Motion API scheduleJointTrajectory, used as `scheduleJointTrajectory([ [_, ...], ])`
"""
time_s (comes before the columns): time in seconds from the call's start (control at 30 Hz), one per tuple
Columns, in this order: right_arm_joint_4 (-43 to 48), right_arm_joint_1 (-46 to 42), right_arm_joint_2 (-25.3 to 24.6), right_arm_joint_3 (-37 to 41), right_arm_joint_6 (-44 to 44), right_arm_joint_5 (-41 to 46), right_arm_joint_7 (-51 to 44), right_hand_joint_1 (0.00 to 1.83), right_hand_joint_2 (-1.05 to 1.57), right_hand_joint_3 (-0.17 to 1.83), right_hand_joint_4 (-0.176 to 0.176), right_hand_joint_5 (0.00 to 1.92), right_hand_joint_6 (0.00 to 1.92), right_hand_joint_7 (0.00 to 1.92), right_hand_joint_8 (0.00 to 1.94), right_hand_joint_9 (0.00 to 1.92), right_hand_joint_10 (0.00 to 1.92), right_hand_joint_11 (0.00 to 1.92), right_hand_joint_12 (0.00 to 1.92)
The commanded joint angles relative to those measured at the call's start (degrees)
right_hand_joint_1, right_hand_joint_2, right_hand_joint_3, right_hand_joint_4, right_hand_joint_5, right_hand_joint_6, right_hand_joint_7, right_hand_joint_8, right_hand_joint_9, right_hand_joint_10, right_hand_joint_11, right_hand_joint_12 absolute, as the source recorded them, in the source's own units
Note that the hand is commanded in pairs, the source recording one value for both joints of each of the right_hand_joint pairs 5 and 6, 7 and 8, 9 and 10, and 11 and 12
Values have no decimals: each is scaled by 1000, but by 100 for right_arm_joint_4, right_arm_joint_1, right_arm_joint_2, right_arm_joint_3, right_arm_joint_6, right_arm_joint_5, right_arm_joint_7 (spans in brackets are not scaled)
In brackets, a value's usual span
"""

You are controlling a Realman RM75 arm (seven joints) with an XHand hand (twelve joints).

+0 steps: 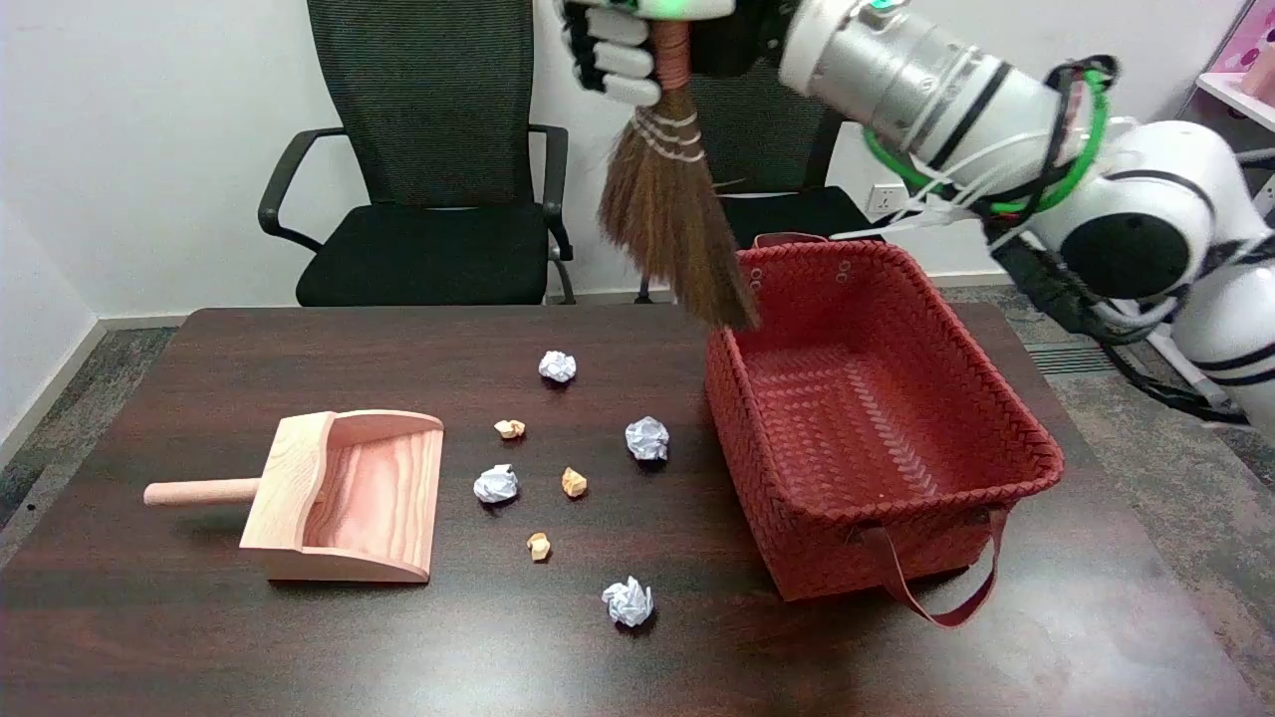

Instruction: Sweep the paper ball into the dustpan.

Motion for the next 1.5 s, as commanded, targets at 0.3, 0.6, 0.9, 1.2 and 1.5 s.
scheduleJointTrajectory([
  [0.3, 2151, 1250, -1367, -2311, -1349, -435, 108, 851, 1571, 1216, 176, 1920, 1920, 1920, 1920, 1920, 1920, 1920, 1920],
  [0.6, 3189, 1091, -2094, -2137, -1671, -1276, -167, 851, 1571, 1222, 176, 1920, 1920, 1920, 1920, 1920, 1920, 1920, 1920],
  [0.9, 3766, 384, -2896, -1141, -1813, -1254, -1818, 848, 1571, 1247, 176, 1920, 1920, 1920, 1920, 1920, 1920, 1920, 1920],
  [1.2, 4040, -230, -3455, -391, -2278, -1058, -2837, 832, 1570, 1288, 176, 1920, 1920, 1920, 1920, 1920, 1920, 1920, 1920],
  [1.5, 4027, -554, -3499, -903, -3227, 1028, -4748, 825, 1571, 1311, 176, 1920, 1920, 1920, 1920, 1920, 1920, 1920, 1920],
])
